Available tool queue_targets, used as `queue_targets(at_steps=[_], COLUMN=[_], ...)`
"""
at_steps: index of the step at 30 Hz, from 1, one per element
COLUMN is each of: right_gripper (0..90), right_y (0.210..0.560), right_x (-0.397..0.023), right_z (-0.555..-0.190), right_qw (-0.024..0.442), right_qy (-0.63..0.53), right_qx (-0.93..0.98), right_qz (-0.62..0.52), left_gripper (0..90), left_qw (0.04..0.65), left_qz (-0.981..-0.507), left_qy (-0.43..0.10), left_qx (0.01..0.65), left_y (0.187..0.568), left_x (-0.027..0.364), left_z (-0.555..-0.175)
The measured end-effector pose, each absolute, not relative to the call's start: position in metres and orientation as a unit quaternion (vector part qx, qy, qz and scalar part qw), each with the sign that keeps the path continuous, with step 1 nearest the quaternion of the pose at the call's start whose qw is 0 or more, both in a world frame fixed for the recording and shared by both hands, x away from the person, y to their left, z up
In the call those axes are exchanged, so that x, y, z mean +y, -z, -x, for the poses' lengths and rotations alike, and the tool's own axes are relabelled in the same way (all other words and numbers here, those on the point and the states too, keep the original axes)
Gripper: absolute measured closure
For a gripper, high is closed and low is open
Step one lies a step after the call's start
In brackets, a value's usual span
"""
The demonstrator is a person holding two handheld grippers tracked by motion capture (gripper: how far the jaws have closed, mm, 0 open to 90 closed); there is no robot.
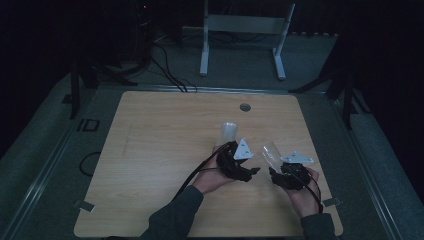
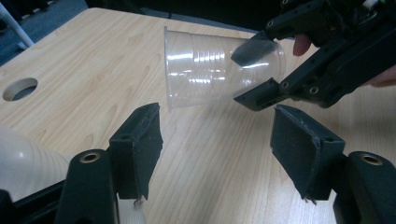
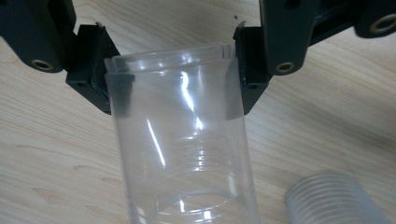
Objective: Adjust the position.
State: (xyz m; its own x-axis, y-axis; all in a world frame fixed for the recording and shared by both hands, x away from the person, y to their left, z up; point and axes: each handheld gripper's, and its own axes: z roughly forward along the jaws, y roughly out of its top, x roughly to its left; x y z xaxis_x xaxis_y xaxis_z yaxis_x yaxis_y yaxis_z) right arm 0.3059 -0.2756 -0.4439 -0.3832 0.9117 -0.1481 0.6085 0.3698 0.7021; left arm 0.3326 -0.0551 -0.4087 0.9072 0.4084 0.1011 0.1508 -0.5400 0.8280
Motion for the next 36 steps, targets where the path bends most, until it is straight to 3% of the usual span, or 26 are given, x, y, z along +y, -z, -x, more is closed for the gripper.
queue_targets(at_steps=[36], right_gripper=[41.5], right_y=[0.447], right_x=[-0.270], right_z=[-0.297], right_qw=[0.341], right_qy=[-0.344], right_qx=[0.694], right_qz=[-0.533], left_gripper=[33.2], left_qw=[0.462], left_qz=[-0.854], left_qy=[-0.146], left_qx=[0.188], left_y=[0.398], left_x=[-0.072], left_z=[-0.341])
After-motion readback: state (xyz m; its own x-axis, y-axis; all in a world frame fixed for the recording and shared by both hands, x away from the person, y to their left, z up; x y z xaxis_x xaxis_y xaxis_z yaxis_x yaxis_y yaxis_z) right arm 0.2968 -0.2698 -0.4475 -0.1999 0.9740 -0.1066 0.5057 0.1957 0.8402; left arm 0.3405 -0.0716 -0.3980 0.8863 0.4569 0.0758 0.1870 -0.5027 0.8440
